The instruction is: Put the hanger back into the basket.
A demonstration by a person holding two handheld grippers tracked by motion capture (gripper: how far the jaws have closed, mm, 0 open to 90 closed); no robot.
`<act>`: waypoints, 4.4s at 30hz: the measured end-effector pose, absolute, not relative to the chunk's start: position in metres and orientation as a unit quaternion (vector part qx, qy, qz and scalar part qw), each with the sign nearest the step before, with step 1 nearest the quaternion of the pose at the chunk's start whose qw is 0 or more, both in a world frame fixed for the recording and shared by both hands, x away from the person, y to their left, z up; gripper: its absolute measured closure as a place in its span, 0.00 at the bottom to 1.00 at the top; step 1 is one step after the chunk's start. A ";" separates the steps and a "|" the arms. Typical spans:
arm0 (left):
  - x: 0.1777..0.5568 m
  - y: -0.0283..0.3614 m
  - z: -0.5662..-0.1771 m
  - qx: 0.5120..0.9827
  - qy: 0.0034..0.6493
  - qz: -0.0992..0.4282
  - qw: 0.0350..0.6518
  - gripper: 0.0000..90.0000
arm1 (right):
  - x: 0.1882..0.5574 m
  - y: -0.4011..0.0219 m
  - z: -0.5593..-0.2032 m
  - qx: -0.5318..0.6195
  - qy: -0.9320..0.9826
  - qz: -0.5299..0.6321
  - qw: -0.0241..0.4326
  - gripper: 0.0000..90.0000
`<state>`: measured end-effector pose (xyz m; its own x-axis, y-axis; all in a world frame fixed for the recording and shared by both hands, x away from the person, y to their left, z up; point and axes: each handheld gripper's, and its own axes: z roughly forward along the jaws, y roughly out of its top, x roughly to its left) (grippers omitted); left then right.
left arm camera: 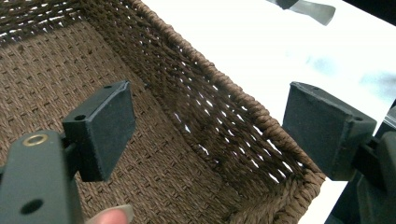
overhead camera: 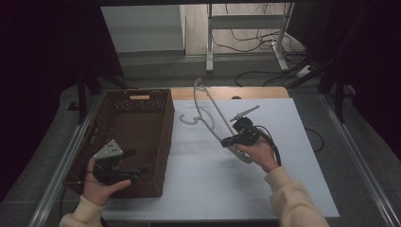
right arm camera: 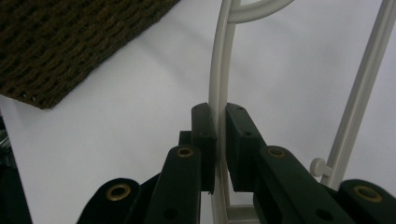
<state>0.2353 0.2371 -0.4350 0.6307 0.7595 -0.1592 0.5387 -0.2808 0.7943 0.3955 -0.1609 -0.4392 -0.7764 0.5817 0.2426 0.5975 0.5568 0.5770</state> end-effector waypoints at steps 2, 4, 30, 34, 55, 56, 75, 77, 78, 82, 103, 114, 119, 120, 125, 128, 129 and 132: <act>0.235 0.237 -0.435 0.790 0.410 0.127 0.437 0.19 | 0.393 -0.165 -0.434 -0.334 -0.879 -0.340 0.008 0.92; 0.235 0.237 -0.435 0.790 0.410 0.127 0.439 0.19 | 0.390 -0.168 -0.430 -0.334 -0.876 -0.348 0.004 0.92; 0.232 0.230 -0.428 0.786 0.402 0.124 0.453 0.19 | 0.323 -0.201 -0.420 -0.356 -0.842 -0.405 0.004 0.92; 0.233 0.229 -0.428 0.786 0.403 0.122 0.453 0.19 | 0.316 -0.209 -0.424 -0.363 -0.837 -0.409 0.004 0.92; 0.233 0.226 -0.430 0.786 0.403 0.115 0.454 0.19 | 0.313 -0.214 -0.422 -0.370 -0.820 -0.436 0.003 0.92; 0.233 0.225 -0.430 0.785 0.403 0.113 0.456 0.19 | 0.313 -0.213 -0.422 -0.371 -0.819 -0.438 0.004 0.92; 0.252 0.166 -0.421 0.783 0.366 0.050 0.500 0.22 | 0.290 -0.202 -0.421 -0.360 -0.806 -0.471 0.006 0.92; 0.255 0.158 -0.421 0.781 0.363 0.042 0.506 0.22 | 0.289 -0.202 -0.420 -0.357 -0.804 -0.476 0.003 0.92; 0.257 0.154 -0.420 0.780 0.362 0.039 0.508 0.22 | 0.289 -0.202 -0.419 -0.356 -0.803 -0.478 0.001 0.92; 0.263 0.139 -0.417 0.779 0.354 0.039 0.517 0.23 | 0.289 -0.202 -0.420 -0.354 -0.800 -0.484 -0.001 0.92; 0.292 0.091 -0.424 0.757 0.341 -0.026 0.557 0.25 | 0.286 -0.194 -0.423 -0.345 -0.796 -0.498 -0.002 0.92; 0.301 0.080 -0.431 0.743 0.349 -0.052 0.569 0.29 | 0.282 -0.186 -0.425 -0.336 -0.796 -0.504 0.000 0.92; 0.303 0.076 -0.433 0.737 0.349 -0.068 0.575 0.32 | 0.279 -0.182 -0.426 -0.329 -0.793 -0.513 0.002 0.92; 0.303 0.076 -0.434 0.737 0.348 -0.070 0.576 0.34 | 0.278 -0.181 -0.426 -0.326 -0.793 -0.515 0.001 0.92; 0.304 0.074 -0.435 0.732 0.353 -0.075 0.579 0.44 | 0.276 -0.177 -0.427 -0.323 -0.789 -0.523 0.008 0.92; 0.304 0.073 -0.435 0.730 0.352 -0.081 0.580 0.54 | 0.276 -0.175 -0.429 -0.324 -0.788 -0.524 0.015 0.92; 0.303 0.073 -0.435 0.732 0.352 -0.078 0.578 0.58 | 0.276 -0.174 -0.430 -0.324 -0.788 -0.524 0.016 0.92; 0.304 0.075 -0.435 0.731 0.348 -0.089 0.581 0.69 | 0.275 -0.173 -0.429 -0.323 -0.786 -0.526 0.012 0.92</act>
